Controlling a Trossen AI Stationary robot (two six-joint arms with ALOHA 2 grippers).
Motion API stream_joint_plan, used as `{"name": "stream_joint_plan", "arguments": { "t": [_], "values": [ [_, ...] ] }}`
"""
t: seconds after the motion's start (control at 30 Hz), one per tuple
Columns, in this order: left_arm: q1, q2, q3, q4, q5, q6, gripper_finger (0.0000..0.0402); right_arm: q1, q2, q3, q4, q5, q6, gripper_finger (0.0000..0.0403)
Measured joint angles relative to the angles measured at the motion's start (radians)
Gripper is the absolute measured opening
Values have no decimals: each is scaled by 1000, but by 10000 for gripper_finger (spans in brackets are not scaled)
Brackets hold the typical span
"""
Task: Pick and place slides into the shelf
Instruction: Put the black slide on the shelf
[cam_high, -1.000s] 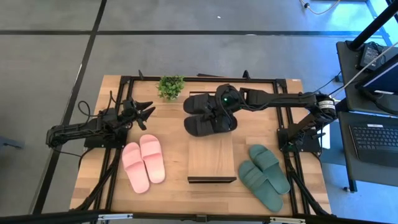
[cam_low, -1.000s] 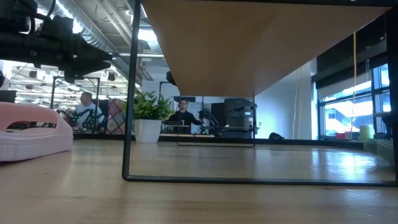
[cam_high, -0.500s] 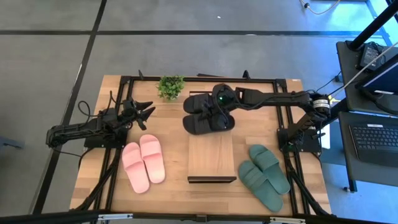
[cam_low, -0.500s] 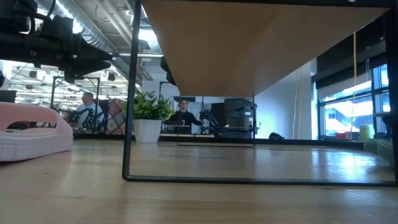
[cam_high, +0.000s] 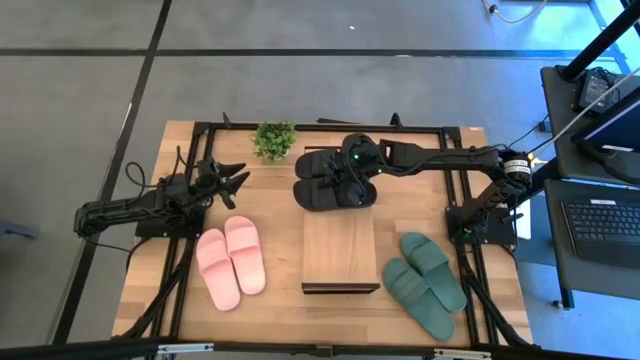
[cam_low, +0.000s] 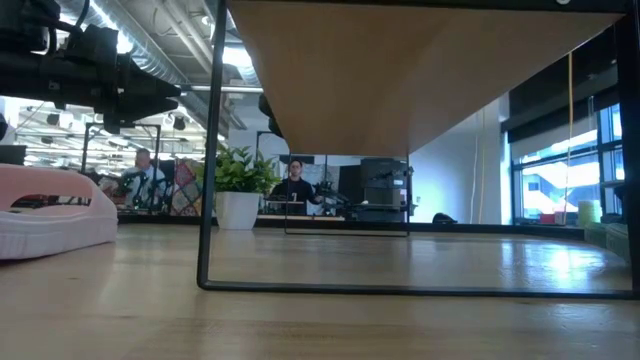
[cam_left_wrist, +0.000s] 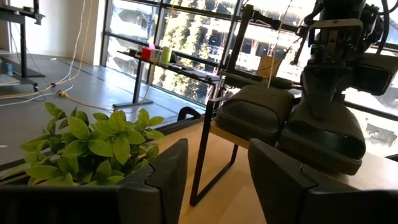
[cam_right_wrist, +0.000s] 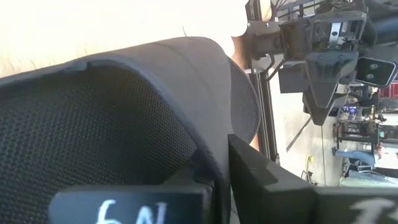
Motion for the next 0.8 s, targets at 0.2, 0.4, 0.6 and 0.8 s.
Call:
{"name": "stream_joint_plan", "arguments": {
  "t": [0.2,0.4,0.6,0.8],
  "values": [
    [0,0,0,0,0,0,162,0,0,0,0,2,0,43],
    [0,0,0,0,0,0,162,0,0,0,0,3,24,45],
    [0,0,0,0,0,1,162,0,0,0,-5,3,55,64],
    [0,0,0,0,0,0,162,0,0,0,-4,3,56,125]
  ]
}}
